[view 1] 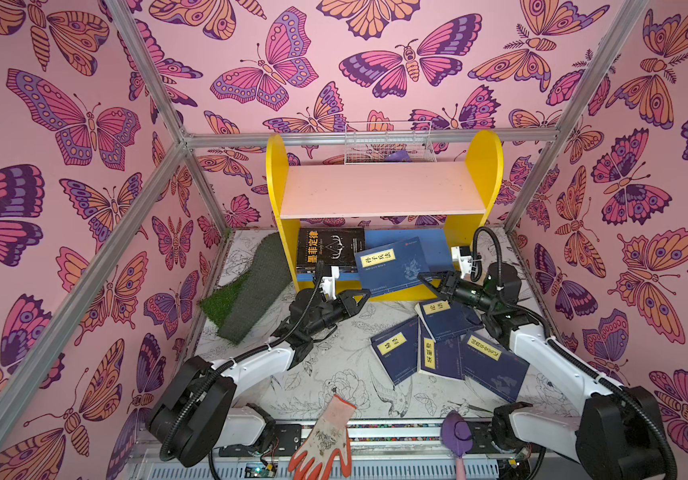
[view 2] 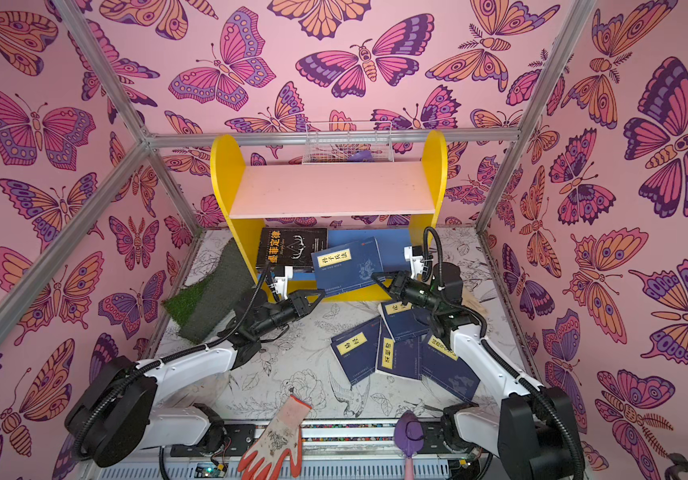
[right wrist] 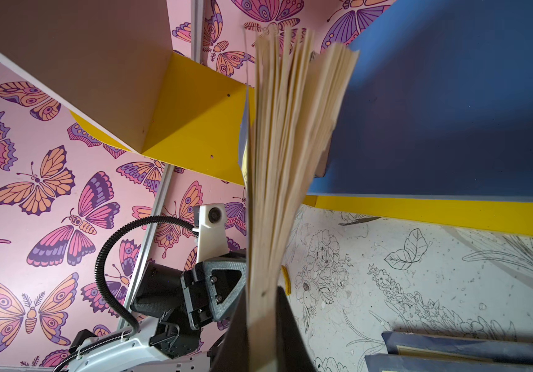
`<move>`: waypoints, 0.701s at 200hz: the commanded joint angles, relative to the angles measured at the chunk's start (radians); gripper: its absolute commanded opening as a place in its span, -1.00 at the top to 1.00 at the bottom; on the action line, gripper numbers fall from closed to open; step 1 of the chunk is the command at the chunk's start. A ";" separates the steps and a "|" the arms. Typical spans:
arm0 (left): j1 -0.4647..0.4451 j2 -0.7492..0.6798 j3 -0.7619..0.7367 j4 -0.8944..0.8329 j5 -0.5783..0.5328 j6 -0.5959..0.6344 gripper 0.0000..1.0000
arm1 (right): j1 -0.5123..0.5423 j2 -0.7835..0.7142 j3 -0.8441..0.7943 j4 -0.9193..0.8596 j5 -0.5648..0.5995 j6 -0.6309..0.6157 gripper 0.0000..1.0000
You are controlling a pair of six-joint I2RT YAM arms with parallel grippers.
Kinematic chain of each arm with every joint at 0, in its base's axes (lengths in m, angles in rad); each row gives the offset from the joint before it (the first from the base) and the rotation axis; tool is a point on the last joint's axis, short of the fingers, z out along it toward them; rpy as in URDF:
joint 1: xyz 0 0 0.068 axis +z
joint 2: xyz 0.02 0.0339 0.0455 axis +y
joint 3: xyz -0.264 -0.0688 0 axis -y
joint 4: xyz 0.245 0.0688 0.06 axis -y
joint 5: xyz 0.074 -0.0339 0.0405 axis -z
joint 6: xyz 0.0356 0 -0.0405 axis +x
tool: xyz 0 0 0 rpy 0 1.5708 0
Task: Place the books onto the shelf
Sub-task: 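Lift the dark blue book with both grippers and carry it toward the shelf, then lower the book onto the shelf with the left gripper while the right withdraws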
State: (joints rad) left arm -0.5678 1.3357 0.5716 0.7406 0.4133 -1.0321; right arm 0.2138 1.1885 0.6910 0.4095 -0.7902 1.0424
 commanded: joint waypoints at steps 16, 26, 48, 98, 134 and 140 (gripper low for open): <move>-0.017 0.018 0.051 -0.008 -0.009 0.040 1.00 | 0.007 -0.036 0.027 -0.134 0.026 -0.125 1.00; -0.029 0.022 0.062 -0.017 -0.027 0.058 1.00 | 0.007 -0.044 0.042 -0.204 0.060 -0.167 1.00; -0.066 0.046 0.113 -0.072 -0.083 0.105 1.00 | 0.007 -0.065 0.079 -0.332 0.139 -0.238 0.62; -0.088 0.167 0.272 -0.075 -0.214 0.132 1.00 | -0.010 -0.194 0.108 -0.746 0.730 -0.287 -0.07; -0.089 0.317 0.450 -0.135 -0.190 0.159 1.00 | -0.079 -0.269 0.070 -0.851 0.791 -0.275 -0.08; -0.089 0.346 0.486 -0.154 -0.177 0.158 1.00 | -0.078 -0.270 0.071 -0.858 0.788 -0.281 -0.08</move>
State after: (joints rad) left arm -0.6582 1.6096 0.9440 0.6075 0.2287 -0.9142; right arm 0.1482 0.9340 0.7723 -0.3149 -0.1211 0.7845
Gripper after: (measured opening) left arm 0.094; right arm 0.539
